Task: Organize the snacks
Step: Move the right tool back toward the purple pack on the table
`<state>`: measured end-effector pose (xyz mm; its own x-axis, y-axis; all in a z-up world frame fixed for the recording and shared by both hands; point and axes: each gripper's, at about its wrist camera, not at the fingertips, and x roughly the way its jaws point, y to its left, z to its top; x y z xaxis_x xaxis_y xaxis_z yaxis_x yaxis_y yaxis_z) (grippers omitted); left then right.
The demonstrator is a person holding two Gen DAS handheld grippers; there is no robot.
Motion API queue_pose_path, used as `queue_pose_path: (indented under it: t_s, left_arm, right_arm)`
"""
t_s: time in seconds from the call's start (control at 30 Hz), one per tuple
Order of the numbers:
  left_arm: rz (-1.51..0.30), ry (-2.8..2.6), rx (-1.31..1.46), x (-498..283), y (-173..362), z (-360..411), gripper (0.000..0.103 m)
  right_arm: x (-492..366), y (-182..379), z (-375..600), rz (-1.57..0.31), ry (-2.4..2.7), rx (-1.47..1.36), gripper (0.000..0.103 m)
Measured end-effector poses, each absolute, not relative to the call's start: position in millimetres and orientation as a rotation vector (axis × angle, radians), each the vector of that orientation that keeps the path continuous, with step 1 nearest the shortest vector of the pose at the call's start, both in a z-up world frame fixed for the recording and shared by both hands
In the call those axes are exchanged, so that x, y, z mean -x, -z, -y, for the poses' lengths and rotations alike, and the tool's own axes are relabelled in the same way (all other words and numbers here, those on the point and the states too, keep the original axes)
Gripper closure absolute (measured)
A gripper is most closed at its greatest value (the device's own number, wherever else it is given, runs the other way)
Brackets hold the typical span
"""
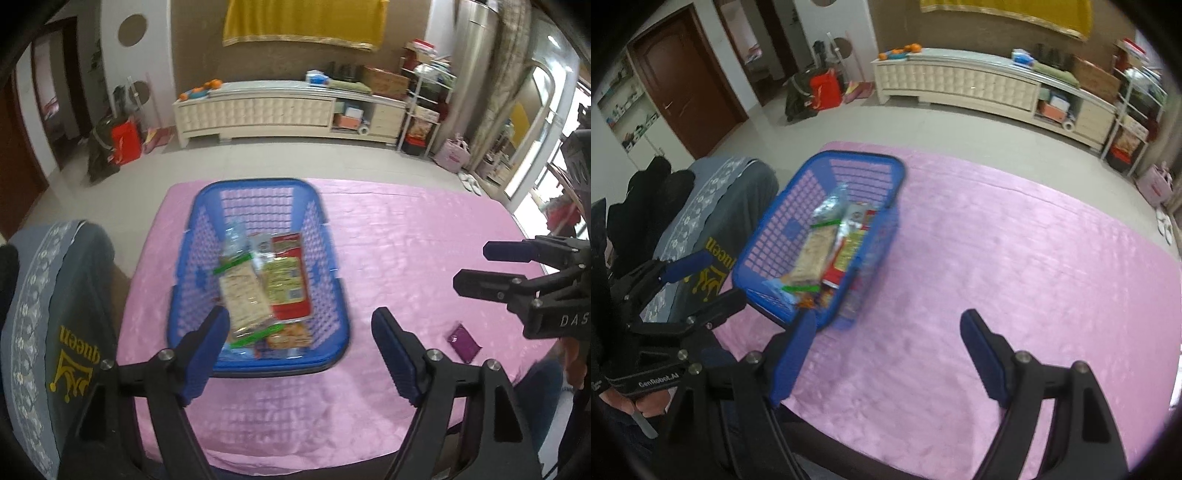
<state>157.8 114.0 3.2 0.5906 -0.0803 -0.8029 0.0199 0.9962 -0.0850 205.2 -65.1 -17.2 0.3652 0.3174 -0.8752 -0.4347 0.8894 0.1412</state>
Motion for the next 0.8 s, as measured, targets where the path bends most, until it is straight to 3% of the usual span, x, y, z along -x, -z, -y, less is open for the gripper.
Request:
queue_pose_path:
  t_s: [0.37, 0.8]
  left_arm:
    - [-0.964, 0.181, 0.007, -168, 10, -30, 0.025]
    - [-0.955, 0.167, -0.023, -155, 66, 35, 0.025]
  right_arm:
    - [-196, 30, 153, -1.113, -0.383, 0.075, 0.019]
    - [-173, 104, 215, -1.079, -0.310, 0.047, 0.019]
